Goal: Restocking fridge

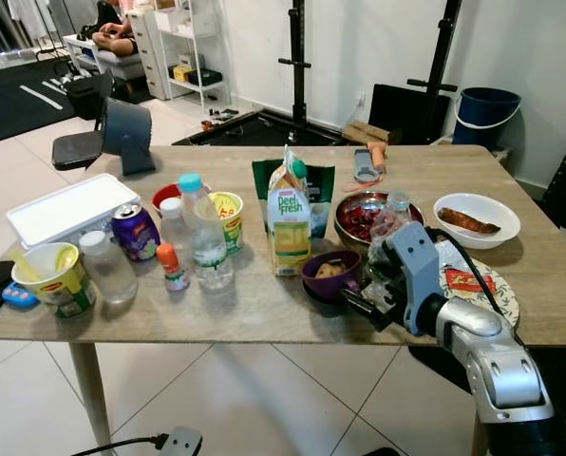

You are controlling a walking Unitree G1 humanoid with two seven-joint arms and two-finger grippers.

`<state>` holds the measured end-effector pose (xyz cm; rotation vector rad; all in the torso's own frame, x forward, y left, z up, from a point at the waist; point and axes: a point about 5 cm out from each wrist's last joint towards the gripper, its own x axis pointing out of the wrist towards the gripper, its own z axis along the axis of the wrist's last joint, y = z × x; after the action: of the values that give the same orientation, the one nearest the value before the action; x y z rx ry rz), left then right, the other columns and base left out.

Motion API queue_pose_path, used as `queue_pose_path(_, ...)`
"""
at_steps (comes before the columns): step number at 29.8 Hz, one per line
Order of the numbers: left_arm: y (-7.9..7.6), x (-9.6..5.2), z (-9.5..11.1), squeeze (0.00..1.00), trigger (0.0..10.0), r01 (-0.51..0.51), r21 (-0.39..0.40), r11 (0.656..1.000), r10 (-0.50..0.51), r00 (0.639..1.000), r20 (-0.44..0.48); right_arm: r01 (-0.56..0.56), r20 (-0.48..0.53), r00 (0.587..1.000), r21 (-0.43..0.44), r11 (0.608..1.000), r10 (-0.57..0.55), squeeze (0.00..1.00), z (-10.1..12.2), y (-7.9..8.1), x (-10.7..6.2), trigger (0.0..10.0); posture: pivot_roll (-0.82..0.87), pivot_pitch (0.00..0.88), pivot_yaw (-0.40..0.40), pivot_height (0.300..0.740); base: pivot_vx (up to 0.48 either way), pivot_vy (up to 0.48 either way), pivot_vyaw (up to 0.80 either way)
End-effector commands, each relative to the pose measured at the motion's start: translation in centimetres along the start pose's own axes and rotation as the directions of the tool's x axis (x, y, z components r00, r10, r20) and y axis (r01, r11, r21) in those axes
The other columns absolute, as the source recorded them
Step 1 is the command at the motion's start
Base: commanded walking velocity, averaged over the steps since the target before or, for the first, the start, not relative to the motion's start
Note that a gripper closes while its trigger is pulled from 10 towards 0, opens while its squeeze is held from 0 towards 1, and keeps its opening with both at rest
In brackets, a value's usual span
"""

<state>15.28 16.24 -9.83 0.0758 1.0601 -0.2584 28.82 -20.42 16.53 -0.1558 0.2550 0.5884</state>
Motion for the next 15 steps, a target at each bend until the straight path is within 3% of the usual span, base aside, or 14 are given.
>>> queue_pose_path(1,-0.06,-0.04,-0.34,0.0,10.0,0.004,0.013,1.0,-0.003,1.0,-0.016,0.002,-0.035,0.999,0.001,1.0,-0.002,0.0,-0.19,0.1,0.16,10.0,-0.13,0.0,0.025,0.74,0.0,0.0,0.0)
queue_pose_path(10,-0.09,-0.04,-0.38,0.0,10.0,0.004,0.015,1.0,-0.004,1.0,-0.017,0.003,-0.088,0.996,0.009,1.0,-0.002,0.0,-0.78,0.45,0.16,10.0,-0.13,0.0,0.025,0.74,0.0,0.0,0.0)
queue_pose_path(12,-0.09,-0.04,-0.41,0.0,10.0,0.004,0.016,1.0,-0.004,1.0,-0.018,-0.011,-0.083,0.996,0.014,1.0,0.012,0.0,-0.74,0.66,0.27,9.5,-0.13,0.0,0.026,0.74,0.0,0.0,0.0)
queue_pose_path(13,-0.09,-0.04,-0.41,0.0,10.0,0.004,0.017,1.0,-0.004,1.0,-0.019,-0.013,-0.08,0.997,0.016,1.0,0.015,0.0,-0.72,0.72,0.31,4.4,-0.13,0.0,0.026,0.74,0.0,0.0,0.0)
queue_pose_path(14,-0.09,-0.04,-0.41,0.0,10.0,0.004,0.017,1.0,-0.004,1.0,-0.019,-0.013,-0.08,0.997,0.016,1.0,0.015,0.0,-0.72,0.72,0.31,4.4,-0.13,0.0,0.026,0.74,0.0,0.0,0.0)
queue_pose_path(15,-0.09,-0.04,-0.41,0.0,10.0,0.004,0.017,1.0,-0.004,1.0,-0.019,-0.014,-0.076,0.997,0.021,1.0,0.016,0.0,-0.69,0.77,0.37,2.6,-0.13,0.0,0.026,0.74,0.0,0.0,0.0)
